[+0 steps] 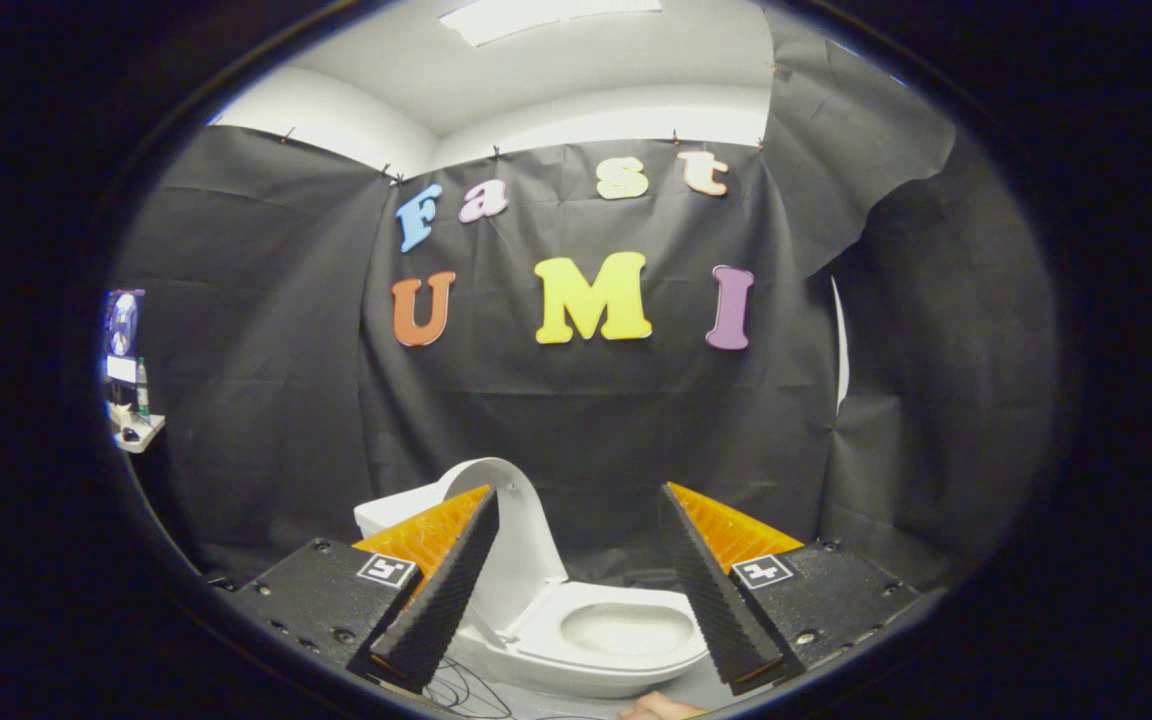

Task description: Open the toilet lid.

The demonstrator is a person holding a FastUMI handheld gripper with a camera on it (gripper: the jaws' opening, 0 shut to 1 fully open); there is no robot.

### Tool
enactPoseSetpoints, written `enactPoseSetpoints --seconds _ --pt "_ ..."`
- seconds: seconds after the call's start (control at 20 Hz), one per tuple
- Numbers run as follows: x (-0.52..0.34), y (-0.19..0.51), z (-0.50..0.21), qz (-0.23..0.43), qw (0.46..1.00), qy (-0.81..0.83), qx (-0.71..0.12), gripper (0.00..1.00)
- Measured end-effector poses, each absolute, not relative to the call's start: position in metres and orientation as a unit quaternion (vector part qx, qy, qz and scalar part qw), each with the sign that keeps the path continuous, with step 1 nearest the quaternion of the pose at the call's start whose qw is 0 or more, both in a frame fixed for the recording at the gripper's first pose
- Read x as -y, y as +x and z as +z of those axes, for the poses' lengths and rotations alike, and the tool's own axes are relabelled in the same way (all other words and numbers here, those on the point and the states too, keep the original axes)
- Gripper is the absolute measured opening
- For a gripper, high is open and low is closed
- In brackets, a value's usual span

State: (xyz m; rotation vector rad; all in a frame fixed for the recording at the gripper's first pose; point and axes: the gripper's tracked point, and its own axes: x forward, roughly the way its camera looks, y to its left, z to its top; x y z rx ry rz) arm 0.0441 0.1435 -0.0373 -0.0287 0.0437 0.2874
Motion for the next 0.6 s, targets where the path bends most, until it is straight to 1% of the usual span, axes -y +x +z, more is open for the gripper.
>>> enactPoseSetpoints --seconds 0.25,0.6 --pt "-0.109 0.019 -0.019 0.129 0.991 -0.012 0.008 1.0" --pt "-0.078 0.006 -0.007 0.12 0.992 0.006 0.031 0.99"
